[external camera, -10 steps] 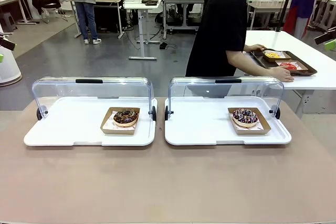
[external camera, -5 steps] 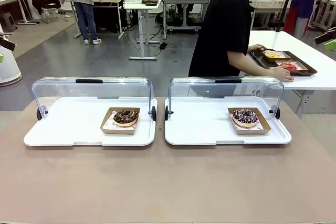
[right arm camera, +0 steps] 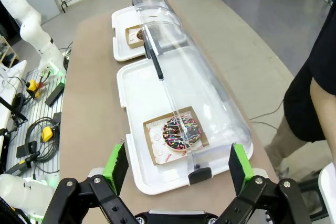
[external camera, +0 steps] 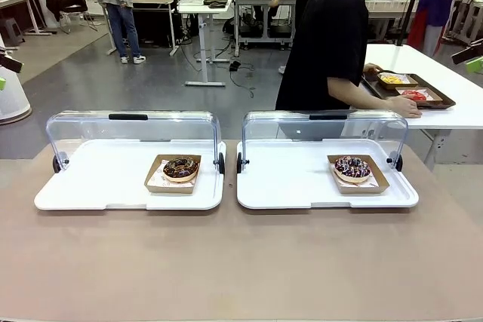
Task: Provide the desired donut to the person.
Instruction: Place the picked Paper togo box onto the Handle tray extended by the person.
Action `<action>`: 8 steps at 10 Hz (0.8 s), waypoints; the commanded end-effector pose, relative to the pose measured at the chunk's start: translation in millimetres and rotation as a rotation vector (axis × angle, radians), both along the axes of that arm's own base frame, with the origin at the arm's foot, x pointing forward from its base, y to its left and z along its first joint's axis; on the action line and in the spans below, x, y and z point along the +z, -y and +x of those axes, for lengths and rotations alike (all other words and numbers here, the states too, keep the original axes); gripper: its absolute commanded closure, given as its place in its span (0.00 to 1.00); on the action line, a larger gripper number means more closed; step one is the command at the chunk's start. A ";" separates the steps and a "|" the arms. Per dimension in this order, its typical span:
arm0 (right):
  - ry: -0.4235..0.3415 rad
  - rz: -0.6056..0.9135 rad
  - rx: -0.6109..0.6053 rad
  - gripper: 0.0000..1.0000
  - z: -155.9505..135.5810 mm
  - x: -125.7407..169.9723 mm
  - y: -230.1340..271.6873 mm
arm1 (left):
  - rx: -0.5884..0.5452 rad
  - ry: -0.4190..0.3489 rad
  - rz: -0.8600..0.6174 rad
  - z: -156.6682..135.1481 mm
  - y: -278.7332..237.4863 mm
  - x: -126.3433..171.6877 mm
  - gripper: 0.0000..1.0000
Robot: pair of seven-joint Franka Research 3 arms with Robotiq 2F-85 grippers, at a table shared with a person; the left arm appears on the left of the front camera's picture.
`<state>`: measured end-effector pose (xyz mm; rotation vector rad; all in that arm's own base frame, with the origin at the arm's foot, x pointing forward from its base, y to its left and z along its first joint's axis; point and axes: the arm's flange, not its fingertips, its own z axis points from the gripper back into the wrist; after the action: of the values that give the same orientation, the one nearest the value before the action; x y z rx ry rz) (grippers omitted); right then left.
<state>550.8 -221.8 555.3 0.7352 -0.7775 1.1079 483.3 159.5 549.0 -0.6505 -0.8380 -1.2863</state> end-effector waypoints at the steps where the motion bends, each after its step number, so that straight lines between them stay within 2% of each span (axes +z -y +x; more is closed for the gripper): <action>1: -0.006 -0.006 0.003 0.00 -0.7 -1.3 -0.1 | 0.002 0.004 -0.010 -0.9 1.3 0.9 0.00; 8: -0.006 -0.006 0.003 0.00 -0.7 -1.3 -0.1 | 0.002 0.004 -0.010 -0.9 1.3 0.9 0.00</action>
<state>550.8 -221.8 555.3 0.7352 -0.7775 1.1079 483.3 159.5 549.0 -0.6505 -0.8380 -1.2863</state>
